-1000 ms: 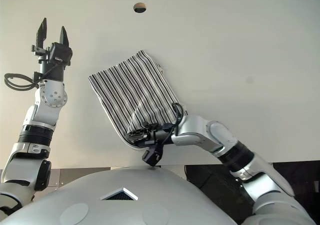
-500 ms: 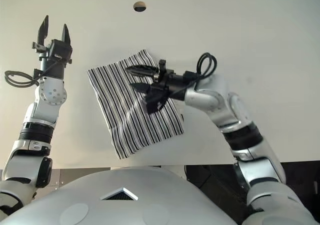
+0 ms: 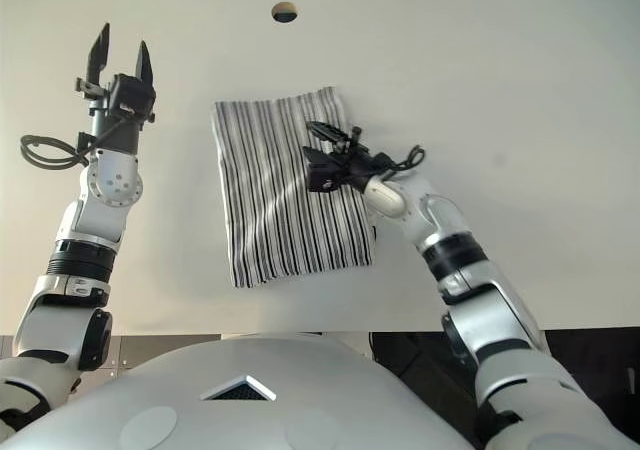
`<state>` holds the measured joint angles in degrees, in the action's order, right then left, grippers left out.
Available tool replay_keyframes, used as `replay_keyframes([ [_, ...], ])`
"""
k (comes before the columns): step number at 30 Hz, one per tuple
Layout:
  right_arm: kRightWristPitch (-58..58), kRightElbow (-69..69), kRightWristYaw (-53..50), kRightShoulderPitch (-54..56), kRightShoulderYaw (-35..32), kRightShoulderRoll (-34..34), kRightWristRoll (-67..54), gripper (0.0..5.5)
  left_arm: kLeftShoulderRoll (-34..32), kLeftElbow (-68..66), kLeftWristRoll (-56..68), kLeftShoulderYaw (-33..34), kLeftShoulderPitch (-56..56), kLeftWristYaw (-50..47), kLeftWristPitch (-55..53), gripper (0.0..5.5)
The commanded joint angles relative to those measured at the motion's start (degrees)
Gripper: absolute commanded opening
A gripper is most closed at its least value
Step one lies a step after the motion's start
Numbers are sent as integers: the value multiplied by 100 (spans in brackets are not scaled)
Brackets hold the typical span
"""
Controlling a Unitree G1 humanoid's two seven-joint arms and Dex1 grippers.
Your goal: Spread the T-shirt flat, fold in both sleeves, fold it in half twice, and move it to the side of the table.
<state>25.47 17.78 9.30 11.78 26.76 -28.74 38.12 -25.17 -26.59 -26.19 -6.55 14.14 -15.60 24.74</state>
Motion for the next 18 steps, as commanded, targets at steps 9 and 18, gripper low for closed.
replay_keyframes([
  [9, -534, -1973, -585, -715, -1472, -54, -717, 229, -746, 413, -73, -50, -512, 573, 955, 219],
  [18, 394, -3137, 1308, -2705, -2369, -2650, -794, 229, -2719, 2400, 178, -464, -2781, 2839, 1948, 219],
])
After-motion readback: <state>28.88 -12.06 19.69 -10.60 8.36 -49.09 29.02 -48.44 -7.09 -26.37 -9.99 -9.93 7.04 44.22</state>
